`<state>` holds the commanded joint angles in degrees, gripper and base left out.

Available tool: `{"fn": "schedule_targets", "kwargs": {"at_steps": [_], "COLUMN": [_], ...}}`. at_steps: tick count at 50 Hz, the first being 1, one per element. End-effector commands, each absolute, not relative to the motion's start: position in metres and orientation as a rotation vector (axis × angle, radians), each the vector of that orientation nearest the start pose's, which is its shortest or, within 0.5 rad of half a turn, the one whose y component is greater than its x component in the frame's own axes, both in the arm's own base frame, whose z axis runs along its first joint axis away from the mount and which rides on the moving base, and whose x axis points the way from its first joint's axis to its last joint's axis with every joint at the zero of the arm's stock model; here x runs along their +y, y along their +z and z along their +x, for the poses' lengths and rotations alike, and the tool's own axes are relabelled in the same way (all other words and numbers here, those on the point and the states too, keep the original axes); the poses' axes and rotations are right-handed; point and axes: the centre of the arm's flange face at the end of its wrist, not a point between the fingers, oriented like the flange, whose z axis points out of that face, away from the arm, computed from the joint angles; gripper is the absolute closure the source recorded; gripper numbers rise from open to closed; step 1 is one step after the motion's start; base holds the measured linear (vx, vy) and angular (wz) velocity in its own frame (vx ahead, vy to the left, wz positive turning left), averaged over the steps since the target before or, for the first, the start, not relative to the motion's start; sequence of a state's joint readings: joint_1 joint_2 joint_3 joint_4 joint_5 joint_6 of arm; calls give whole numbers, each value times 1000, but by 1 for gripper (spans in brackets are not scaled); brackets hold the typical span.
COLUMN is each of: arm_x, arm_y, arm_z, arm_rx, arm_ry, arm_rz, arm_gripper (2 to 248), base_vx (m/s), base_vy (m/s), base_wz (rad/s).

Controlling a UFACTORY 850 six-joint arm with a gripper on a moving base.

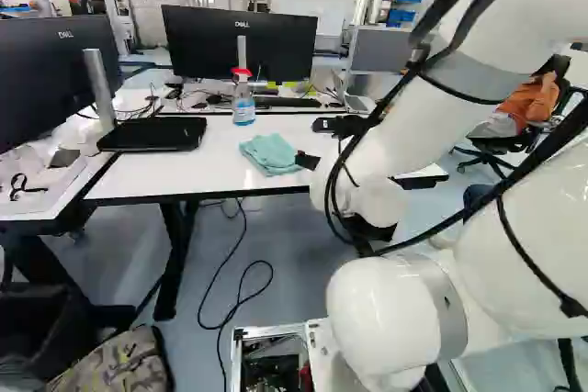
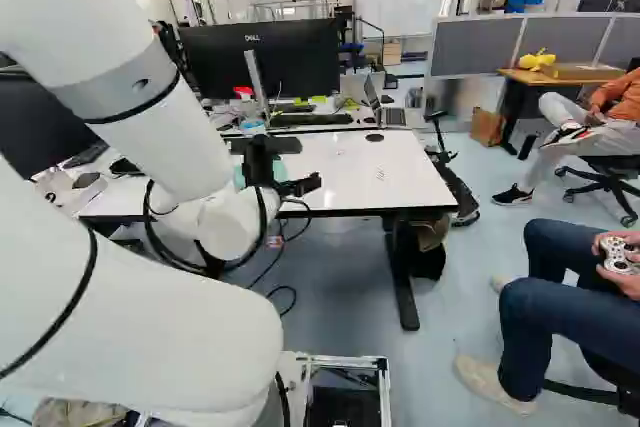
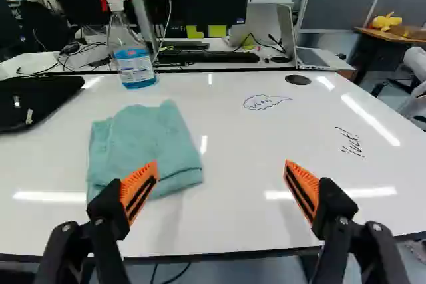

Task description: Clean the table with the green towel

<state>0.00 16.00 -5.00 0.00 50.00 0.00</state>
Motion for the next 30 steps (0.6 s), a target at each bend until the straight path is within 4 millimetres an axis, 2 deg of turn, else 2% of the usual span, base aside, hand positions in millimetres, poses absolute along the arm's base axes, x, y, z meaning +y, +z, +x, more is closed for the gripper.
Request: {"fn": "schedule_targets", "kwargs": {"at_steps": [1,30], "arm_x": [0,5], "arm_y": [367,372], "arm_z": [278,334], "arm_rx": [0,-20], "arm_ry": [-1819,-1795], "arm_rz": [-2561,-2568], "arm_gripper": [3,3], "base_vx": [0,0], "base_vy": [0,0], "base_wz": [0,0]}}
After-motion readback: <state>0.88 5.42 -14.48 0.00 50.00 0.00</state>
